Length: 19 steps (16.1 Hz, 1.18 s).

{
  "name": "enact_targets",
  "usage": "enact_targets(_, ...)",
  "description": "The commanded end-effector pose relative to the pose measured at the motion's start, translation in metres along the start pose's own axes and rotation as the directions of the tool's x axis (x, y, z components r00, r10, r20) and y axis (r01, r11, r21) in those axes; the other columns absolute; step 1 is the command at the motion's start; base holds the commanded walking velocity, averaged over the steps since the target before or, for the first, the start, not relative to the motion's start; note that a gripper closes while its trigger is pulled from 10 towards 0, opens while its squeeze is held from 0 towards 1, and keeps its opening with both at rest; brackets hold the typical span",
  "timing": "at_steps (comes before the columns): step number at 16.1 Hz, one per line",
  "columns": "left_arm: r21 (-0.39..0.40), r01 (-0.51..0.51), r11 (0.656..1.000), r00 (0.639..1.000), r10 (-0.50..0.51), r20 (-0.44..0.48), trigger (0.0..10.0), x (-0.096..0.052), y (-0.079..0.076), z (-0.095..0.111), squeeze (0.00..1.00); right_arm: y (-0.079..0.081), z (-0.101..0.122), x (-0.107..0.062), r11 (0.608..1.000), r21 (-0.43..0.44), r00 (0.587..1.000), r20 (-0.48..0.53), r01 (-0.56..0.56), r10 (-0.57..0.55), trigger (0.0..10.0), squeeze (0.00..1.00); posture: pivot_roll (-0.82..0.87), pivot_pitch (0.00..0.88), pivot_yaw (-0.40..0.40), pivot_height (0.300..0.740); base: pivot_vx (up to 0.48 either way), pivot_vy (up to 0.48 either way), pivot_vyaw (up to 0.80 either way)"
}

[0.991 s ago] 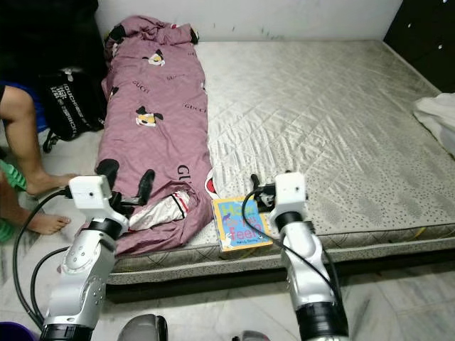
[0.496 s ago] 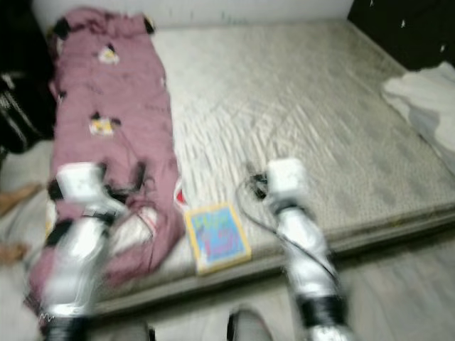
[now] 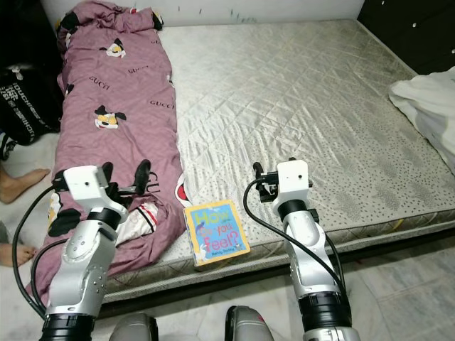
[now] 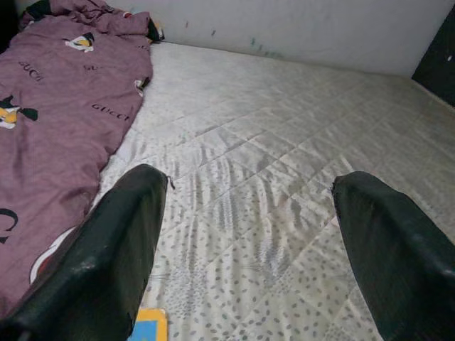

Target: Clean up the room

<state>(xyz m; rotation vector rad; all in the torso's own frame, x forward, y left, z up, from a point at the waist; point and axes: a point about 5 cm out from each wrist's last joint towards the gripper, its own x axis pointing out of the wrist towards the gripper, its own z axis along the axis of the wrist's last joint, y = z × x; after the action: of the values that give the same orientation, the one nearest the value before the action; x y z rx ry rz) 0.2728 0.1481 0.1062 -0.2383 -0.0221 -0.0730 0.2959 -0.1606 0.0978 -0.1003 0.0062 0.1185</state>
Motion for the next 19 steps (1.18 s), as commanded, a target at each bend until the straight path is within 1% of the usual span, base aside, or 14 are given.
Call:
enact_targets(1, 0.023, -0.043, 0.999, 0.999, 0.043, -0.017, 10.0, -0.003, 0.006, -0.002, 0.00, -0.002, 0.002, -0.003, 1.000, 0.016, 1.000, 0.005, -0.001, 0.000, 10.0, 0.00, 0.04, 0.150, -0.052, 0.740, 0.000, 0.000, 0.00)
enact_targets(2, 0.027, -0.055, 0.998, 0.998, 0.055, -0.017, 10.0, -0.004, 0.007, -0.002, 0.00, -0.002, 0.002, -0.003, 1.000, 0.016, 1.000, 0.004, -0.002, 0.002, 10.0, 0.00, 0.04, 0.150, -0.052, 0.740, 0.000, 0.000, 0.00)
enact_targets(3, 0.089, -0.095, 0.991, 0.995, 0.097, -0.016, 10.0, -0.009, 0.015, 0.001, 0.00, -0.001, 0.002, -0.003, 1.000, 0.027, 1.000, 0.005, 0.004, -0.004, 10.0, 0.00, 0.05, 0.173, -0.050, 0.740, 0.000, 0.000, 0.00)
enact_targets(4, 0.117, -0.086, 0.989, 0.996, 0.090, -0.026, 10.0, -0.012, 0.020, 0.003, 0.00, -0.001, 0.002, -0.004, 0.999, 0.045, 1.000, 0.006, 0.011, -0.012, 10.0, 0.00, 0.05, 0.178, -0.051, 0.740, 0.000, 0.000, 0.00)
enact_targets(5, 0.085, -0.026, 0.996, 0.999, 0.029, -0.035, 10.0, -0.014, 0.025, 0.002, 0.00, 0.001, 0.002, -0.004, 0.998, 0.064, 1.000, 0.000, 0.009, -0.009, 10.0, 0.00, 0.05, 0.181, -0.051, 0.740, 0.000, 0.000, 0.00)
enact_targets(6, 0.098, -0.051, 0.994, 0.998, 0.054, -0.031, 10.0, -0.014, 0.029, 0.002, 0.00, 0.002, 0.003, -0.004, 0.998, 0.064, 1.000, 0.002, 0.000, 0.000, 10.0, 0.00, 0.04, 0.184, -0.052, 0.740, 0.000, 0.000, 0.00)
enact_targets(9, 0.142, -0.091, 0.986, 0.995, 0.094, -0.017, 10.0, -0.010, 0.032, 0.001, 0.00, 0.001, 0.003, -0.004, 0.997, 0.075, 1.000, 0.003, 0.000, 0.000, 10.0, 0.00, 0.04, 0.187, -0.052, 0.740, 0.000, 0.000, 0.00)
enact_targets(15, 0.142, -0.094, 0.985, 0.995, 0.098, -0.021, 10.0, -0.010, 0.032, 0.001, 0.00, 0.003, 0.002, -0.006, 0.997, 0.078, 1.000, -0.002, -0.019, 0.019, 10.0, 0.00, 0.04, 0.194, -0.055, 0.740, 0.000, 0.000, 0.00)
enact_targets(16, 0.142, -0.095, 0.985, 0.995, 0.099, -0.021, 10.0, -0.010, 0.032, 0.001, 0.00, 0.003, 0.002, -0.006, 0.997, 0.078, 1.000, -0.003, -0.020, 0.020, 10.0, 0.00, 0.04, 0.194, -0.055, 0.736, 0.000, 0.000, 0.00)
enact_targets(19, 0.140, -0.090, 0.986, 0.996, 0.092, -0.009, 10.0, -0.008, 0.029, 0.001, 0.00, 0.004, 0.002, -0.006, 0.997, 0.078, 1.000, -0.004, -0.030, 0.030, 10.0, 0.00, 0.04, 0.195, -0.059, 0.696, 0.000, 0.000, 0.00)
